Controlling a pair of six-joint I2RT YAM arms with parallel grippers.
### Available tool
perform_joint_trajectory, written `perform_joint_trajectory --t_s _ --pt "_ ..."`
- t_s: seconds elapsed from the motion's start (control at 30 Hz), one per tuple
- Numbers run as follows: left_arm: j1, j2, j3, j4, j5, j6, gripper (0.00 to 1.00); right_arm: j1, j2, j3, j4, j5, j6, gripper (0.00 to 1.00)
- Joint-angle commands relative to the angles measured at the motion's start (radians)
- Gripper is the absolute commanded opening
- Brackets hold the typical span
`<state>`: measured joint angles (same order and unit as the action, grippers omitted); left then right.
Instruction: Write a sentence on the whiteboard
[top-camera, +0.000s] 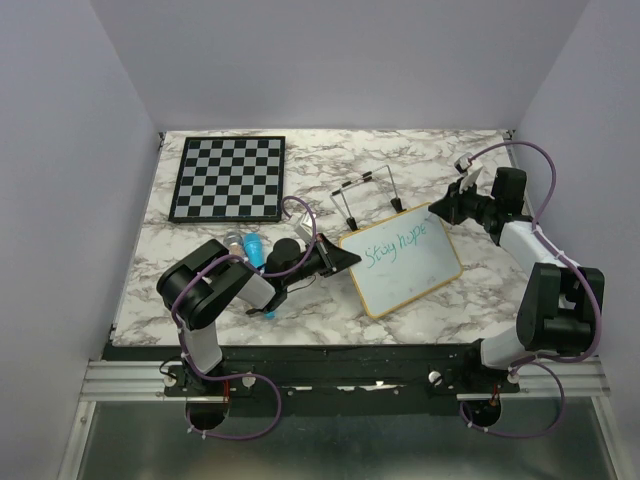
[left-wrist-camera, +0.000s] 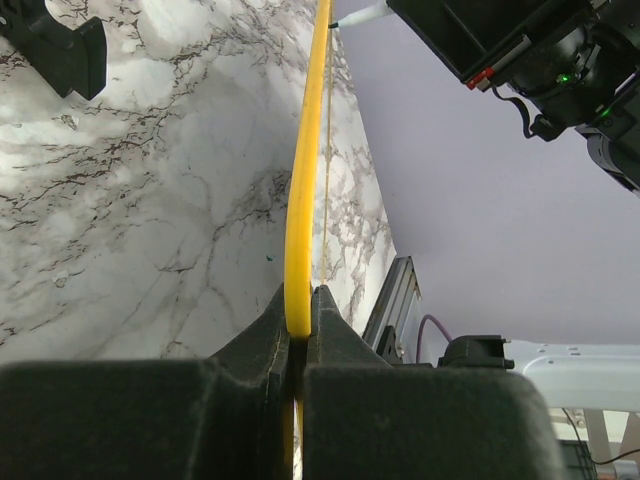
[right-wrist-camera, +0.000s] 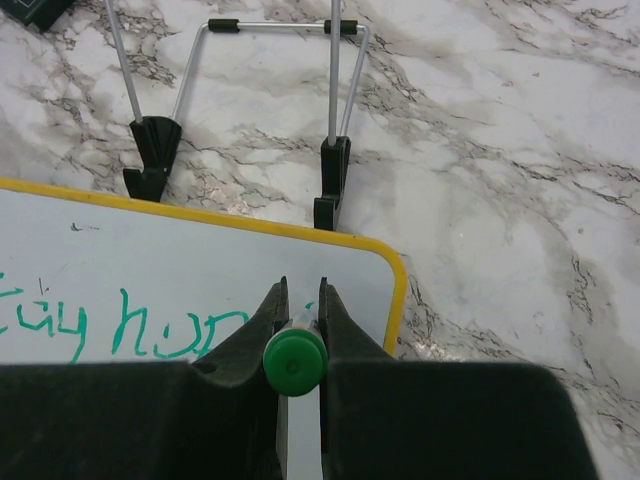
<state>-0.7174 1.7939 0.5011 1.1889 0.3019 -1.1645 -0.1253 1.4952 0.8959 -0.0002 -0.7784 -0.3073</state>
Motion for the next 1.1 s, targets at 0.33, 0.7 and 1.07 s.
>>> perform_joint_trajectory --t_s 0.33,0.7,1.07 --pt "-0.001 -0.004 0.004 0.058 0.023 0.035 0.00 0.006 -0.035 -0.037 -0.112 0.008 -0.095 0.01" --pt "-0.001 -0.008 0.008 0.055 0.023 0.037 0.00 0.006 -0.073 -0.066 -0.179 0.001 -0.121 0.01" --pt "-0.001 -0.007 0.010 0.054 0.025 0.037 0.00 0.006 -0.084 -0.078 -0.224 -0.035 -0.128 0.01"
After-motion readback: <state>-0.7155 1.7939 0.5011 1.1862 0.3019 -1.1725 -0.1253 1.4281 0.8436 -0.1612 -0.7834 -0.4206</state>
